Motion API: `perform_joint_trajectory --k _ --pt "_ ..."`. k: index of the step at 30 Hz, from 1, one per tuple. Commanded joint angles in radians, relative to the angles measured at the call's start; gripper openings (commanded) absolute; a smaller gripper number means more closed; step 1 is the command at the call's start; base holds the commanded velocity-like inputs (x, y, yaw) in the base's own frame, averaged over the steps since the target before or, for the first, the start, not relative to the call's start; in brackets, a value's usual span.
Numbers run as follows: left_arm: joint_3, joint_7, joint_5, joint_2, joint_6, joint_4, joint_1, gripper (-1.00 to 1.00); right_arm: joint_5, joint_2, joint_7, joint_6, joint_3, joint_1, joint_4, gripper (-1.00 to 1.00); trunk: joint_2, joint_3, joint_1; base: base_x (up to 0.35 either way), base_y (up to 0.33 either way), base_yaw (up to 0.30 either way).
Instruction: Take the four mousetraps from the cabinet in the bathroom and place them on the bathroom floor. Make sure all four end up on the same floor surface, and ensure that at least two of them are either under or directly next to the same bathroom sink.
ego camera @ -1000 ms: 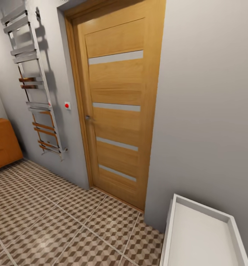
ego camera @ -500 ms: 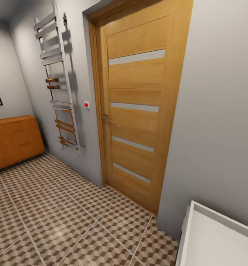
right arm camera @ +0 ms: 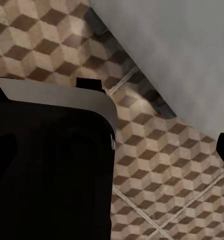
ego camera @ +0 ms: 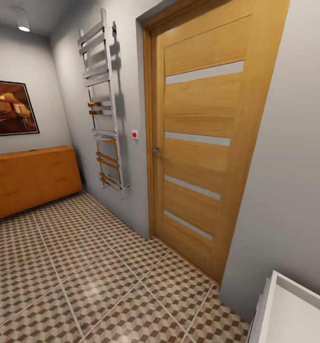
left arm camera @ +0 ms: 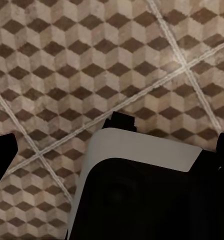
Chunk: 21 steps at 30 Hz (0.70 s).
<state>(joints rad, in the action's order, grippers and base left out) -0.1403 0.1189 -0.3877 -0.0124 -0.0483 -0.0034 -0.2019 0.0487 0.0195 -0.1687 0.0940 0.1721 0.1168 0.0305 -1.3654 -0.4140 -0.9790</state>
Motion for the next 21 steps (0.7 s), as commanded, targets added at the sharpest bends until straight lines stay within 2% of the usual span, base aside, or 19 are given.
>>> perform_joint_trajectory --k 1,21 --pt "-0.008 0.002 -0.008 0.000 -0.002 0.000 -0.001 1.00 0.005 0.000 -0.003 0.006 0.007 0.001 0.003 1.00 -0.001 -0.001 0.000 0.000 0.000 0.279" --pt "-0.008 0.002 -0.008 0.001 -0.003 0.000 -0.001 1.00 0.004 0.002 0.000 0.004 0.009 0.001 0.003 1.00 -0.001 -0.001 0.000 0.000 0.000 0.279"
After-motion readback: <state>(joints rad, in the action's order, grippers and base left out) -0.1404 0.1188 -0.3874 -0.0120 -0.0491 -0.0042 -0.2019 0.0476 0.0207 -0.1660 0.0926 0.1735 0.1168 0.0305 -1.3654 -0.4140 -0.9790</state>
